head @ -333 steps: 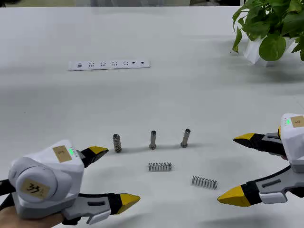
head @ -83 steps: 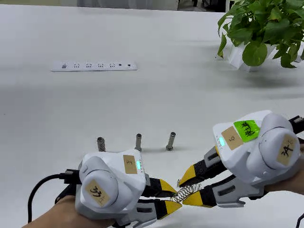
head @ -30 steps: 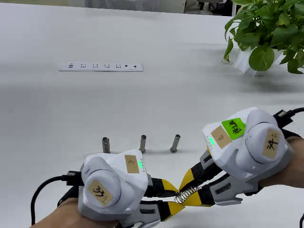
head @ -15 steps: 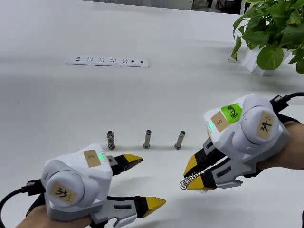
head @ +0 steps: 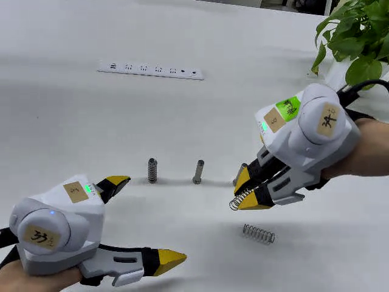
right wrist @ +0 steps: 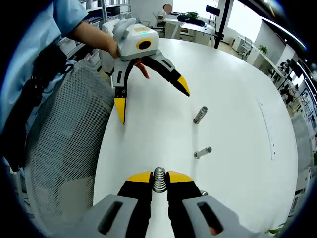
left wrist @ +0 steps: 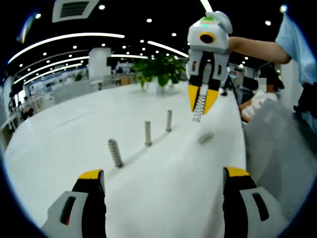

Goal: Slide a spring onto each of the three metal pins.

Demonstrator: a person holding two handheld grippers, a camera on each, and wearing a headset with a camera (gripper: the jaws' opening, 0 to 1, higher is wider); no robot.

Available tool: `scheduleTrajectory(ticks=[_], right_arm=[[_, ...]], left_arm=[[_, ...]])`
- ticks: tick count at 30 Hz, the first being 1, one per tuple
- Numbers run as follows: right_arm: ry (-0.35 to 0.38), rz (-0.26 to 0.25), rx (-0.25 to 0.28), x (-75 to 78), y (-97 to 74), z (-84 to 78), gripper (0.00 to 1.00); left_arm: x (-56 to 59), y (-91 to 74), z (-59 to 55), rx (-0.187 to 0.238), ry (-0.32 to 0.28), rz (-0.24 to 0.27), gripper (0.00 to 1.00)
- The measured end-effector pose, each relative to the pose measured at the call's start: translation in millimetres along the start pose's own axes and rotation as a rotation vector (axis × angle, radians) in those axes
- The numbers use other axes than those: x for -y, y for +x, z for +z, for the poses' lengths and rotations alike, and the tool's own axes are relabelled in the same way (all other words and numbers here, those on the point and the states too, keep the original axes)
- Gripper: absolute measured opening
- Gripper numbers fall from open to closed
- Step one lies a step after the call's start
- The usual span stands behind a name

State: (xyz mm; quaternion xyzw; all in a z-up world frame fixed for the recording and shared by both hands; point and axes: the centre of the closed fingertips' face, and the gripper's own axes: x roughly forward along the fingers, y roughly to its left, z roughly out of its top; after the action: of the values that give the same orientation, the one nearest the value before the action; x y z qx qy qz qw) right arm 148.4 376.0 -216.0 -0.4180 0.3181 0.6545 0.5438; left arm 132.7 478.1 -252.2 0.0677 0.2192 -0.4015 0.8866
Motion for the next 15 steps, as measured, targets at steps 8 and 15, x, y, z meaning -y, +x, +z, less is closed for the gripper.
scheduleTrajectory(ticks=[8, 15], right_arm=[[-0.043, -0.018, -0.024, 32.1, -4.2, 11.6, 0.12], [-0.129, -0.021, -0.132, 53.9, -3.0, 7.0, 0.12]], left_arm=[[-3.5, -4.7, -4.1, -0.010, -0.004, 0.019, 1.00], [-1.6, -4.5, -5.9, -0.013, 0.003, 0.022, 1.00]])
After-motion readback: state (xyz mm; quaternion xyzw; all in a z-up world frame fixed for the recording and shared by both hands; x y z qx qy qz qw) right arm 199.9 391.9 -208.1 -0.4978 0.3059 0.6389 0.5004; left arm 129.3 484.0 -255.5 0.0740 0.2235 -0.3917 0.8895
